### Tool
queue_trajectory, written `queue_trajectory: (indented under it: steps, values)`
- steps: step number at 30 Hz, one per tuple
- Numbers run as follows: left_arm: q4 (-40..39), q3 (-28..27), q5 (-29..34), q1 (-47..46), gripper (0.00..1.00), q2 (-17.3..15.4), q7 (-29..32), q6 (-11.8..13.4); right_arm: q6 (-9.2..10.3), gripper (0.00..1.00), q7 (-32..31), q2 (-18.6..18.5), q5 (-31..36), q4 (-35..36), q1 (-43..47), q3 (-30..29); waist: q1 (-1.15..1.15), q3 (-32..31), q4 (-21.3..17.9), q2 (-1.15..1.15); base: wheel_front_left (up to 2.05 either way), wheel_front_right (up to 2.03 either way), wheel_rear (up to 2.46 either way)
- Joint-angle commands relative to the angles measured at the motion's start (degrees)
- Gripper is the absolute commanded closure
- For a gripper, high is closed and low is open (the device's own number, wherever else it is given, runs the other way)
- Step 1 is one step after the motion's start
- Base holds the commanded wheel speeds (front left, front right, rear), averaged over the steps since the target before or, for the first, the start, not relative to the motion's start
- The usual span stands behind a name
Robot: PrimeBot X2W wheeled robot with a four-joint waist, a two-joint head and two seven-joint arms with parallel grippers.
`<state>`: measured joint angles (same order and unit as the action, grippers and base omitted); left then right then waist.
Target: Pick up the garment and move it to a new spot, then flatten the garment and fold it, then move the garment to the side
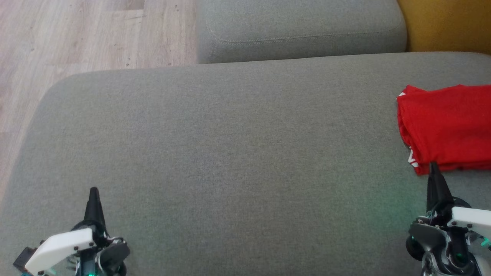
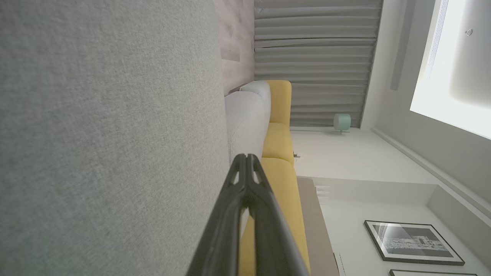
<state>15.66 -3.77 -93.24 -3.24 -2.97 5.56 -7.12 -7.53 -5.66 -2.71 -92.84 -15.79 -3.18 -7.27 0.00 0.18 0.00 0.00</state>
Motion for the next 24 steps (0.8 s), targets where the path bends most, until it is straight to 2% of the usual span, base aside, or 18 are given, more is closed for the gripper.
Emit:
queue_trajectory:
  steps: [1,24]
  values:
    - [-1.6,-2.2,0.6,-2.9,1.0,-0.4,0.4,-0.4,0.04,1.0,-0.5,-0.5,0.3,1.8,-3.0,1.2,0.0,0.0,0.0,0.0,0.0,0.0,0.0]
    - [-1.6,-2.3,0.7,-2.9,1.0,-0.2,0.6,-0.4,0.04,1.0,-0.6,-0.4,0.4,1.8,-3.0,1.0,0.0,0.0,0.0,0.0,0.0,0.0,0.0]
